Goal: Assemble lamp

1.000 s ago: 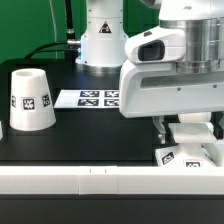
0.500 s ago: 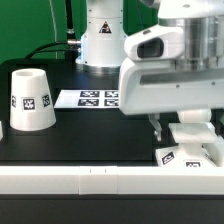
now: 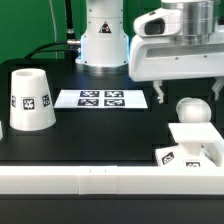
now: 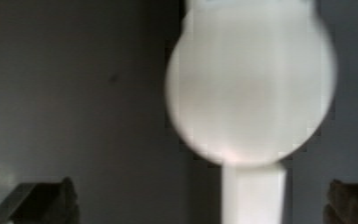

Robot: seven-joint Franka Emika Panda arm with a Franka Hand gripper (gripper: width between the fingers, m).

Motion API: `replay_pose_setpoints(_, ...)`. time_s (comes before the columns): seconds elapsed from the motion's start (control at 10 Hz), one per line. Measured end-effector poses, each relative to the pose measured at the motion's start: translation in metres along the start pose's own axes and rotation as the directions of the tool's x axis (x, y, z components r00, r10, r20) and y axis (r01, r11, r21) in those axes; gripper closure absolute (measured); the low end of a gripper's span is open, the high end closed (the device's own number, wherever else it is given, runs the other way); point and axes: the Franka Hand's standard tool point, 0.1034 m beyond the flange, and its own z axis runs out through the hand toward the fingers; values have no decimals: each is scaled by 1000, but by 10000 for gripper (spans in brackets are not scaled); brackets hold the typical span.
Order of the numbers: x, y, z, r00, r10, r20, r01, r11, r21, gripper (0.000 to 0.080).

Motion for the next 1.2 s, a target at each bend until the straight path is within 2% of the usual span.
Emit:
replay_pose_setpoints(0.1, -4, -6, 1, 1000, -13, 1, 13, 1000, 0, 100)
replay_pose_setpoints(0.5, -7, -6, 1, 998, -17, 55, 17, 1000, -7, 100)
replay_pose_setpoints(0.7, -12, -19, -3, 971, -50, 235, 56, 998, -22, 100)
replay_pose_setpoints(0.8, -8, -21, -4, 952, -66, 300, 69, 998, -1, 100)
replay_pose_setpoints(1.2, -15, -18, 4, 837, -58, 544, 72, 997, -5, 100)
